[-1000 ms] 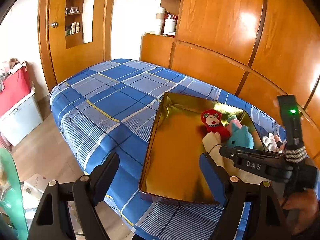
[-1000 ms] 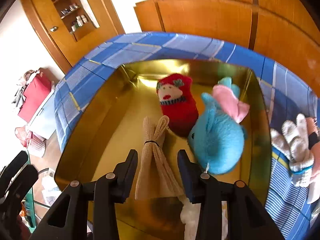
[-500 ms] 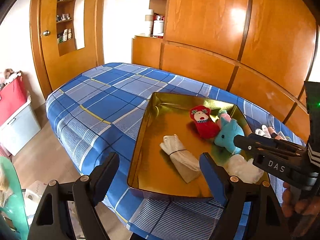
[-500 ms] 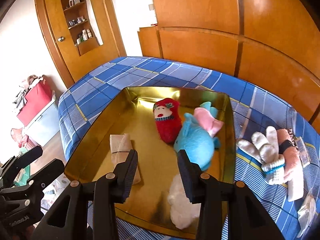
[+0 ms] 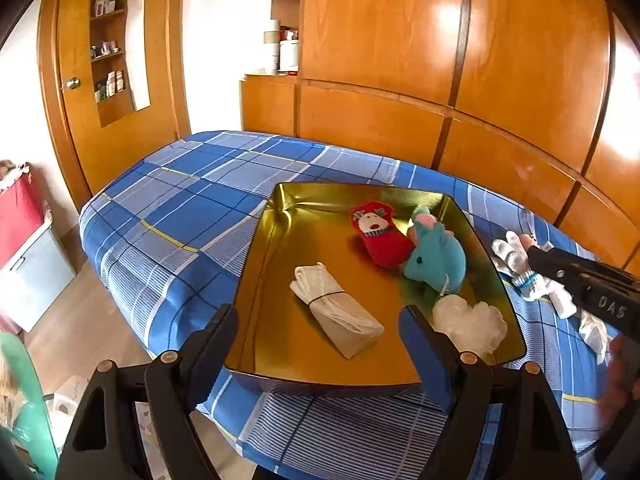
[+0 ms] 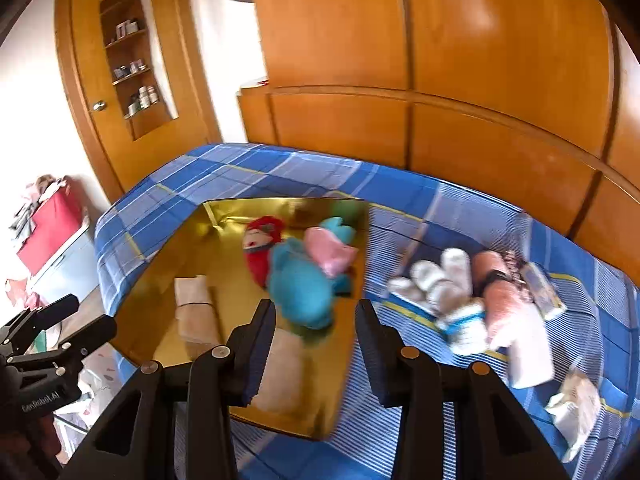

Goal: Organize soft objects
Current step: 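Move the left tool toward the white foam pad while the right tool moves toward the printed plastic packet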

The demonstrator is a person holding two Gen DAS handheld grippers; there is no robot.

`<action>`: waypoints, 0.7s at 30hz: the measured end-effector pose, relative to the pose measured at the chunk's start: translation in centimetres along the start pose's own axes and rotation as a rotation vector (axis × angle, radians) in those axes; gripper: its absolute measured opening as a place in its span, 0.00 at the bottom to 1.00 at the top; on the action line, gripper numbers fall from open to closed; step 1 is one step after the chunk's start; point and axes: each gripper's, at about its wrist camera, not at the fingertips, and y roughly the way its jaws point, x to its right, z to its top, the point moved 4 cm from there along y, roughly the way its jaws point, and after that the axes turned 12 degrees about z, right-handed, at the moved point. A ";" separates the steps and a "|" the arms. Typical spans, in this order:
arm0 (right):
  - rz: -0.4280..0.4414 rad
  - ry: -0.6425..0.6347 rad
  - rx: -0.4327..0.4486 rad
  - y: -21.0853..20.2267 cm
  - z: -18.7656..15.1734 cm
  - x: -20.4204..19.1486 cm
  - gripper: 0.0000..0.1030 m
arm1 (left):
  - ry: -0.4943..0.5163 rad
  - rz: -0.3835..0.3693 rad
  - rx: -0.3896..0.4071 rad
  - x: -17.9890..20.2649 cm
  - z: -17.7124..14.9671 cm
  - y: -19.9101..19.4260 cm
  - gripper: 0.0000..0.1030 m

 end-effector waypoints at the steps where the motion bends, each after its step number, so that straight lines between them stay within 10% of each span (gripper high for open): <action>1: -0.010 0.008 0.005 -0.4 -0.1 0.6 0.40 | 0.005 -0.001 0.000 0.2 0.0 0.0 0.80; 21: -0.249 0.231 0.035 -8.7 -4.6 15.7 0.40 | 0.145 -0.069 0.024 5.7 -0.2 -1.5 0.80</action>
